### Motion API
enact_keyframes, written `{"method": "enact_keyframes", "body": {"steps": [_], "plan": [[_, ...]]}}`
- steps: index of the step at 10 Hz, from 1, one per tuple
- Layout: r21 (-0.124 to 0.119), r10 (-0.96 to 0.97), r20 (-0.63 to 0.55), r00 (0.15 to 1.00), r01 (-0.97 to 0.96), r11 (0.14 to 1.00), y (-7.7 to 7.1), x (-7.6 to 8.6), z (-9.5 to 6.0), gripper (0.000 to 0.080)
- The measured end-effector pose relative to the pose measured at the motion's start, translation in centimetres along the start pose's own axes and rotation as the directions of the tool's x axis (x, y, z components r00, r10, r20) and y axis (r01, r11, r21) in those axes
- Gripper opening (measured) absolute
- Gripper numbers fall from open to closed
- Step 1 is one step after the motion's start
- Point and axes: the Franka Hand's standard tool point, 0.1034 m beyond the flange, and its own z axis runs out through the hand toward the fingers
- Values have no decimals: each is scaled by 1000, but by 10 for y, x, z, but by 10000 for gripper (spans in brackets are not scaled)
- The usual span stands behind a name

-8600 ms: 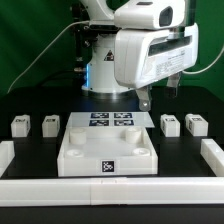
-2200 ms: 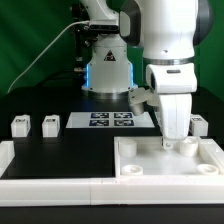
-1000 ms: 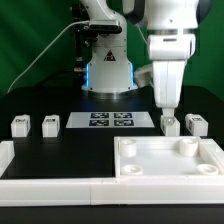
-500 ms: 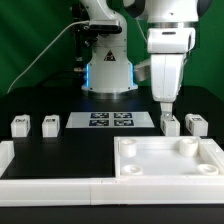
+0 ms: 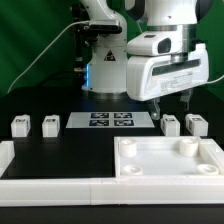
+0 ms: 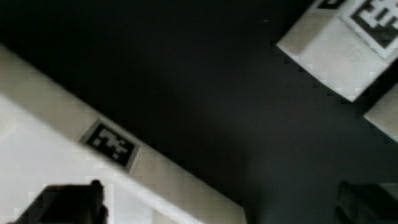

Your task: Assemble one leg

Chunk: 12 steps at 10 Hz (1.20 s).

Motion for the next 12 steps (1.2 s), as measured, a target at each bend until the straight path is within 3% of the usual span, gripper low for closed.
{"method": "enact_keyframes", "body": {"steps": [3, 7, 9, 12], "plan": [[25, 374, 6, 927, -374, 927, -22, 6, 2, 649], [34, 388, 11, 921, -389, 921, -62, 17, 4, 649], [38, 370, 4, 929, -370, 928, -69, 20, 6, 649], [33, 369, 39, 929, -370, 928, -68, 19, 5, 649]]}}
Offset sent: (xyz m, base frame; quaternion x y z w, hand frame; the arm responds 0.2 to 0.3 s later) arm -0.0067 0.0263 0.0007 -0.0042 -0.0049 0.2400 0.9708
